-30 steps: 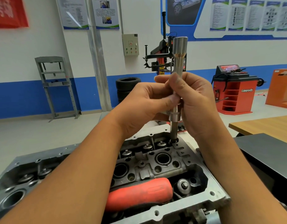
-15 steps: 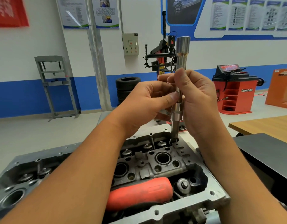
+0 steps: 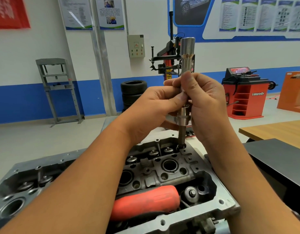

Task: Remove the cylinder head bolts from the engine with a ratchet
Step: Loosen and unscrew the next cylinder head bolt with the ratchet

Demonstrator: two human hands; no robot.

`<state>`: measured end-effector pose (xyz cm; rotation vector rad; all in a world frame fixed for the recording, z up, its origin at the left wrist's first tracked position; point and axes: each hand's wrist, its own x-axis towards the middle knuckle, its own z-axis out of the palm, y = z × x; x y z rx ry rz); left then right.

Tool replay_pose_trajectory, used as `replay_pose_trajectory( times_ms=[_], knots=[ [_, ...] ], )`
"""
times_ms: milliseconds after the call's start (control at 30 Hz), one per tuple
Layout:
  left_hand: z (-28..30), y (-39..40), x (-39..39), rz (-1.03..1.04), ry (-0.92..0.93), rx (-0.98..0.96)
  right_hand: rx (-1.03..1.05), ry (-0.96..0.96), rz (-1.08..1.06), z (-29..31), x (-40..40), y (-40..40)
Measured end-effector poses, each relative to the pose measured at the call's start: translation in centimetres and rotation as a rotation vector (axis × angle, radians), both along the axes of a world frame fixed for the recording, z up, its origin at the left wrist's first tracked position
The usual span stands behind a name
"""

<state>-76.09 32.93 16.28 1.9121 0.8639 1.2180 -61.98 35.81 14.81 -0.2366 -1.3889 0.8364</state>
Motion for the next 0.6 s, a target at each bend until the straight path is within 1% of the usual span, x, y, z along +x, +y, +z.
replay_pose_trajectory(
  times_ms=[133,233,300,400,467,600],
  knots=[
    [-0.05,0.15,0.10,0.061,-0.013,0.071,-0.036,-0.011,0.060,0.00,0.04,0.01],
    [-0.05,0.18,-0.03,0.099,0.003,0.107,-0.025,0.006,0.015,0.05,0.07,-0.08],
    [-0.03,0.10,-0.14,0.077,0.012,0.087,-0.002,0.010,-0.034,0.09,0.06,-0.12],
    [-0.12,0.01,-0.08,-0.047,0.036,-0.017,-0.005,0.015,-0.048,0.11,0.01,-0.02],
    [-0.13,0.08,0.04,-0.053,0.016,-0.042,-0.030,0.013,-0.048,0.01,-0.05,0.15],
    [-0.05,0.17,0.11,0.051,0.045,0.072,-0.068,0.027,0.011,-0.01,0.00,0.19]
  ],
)
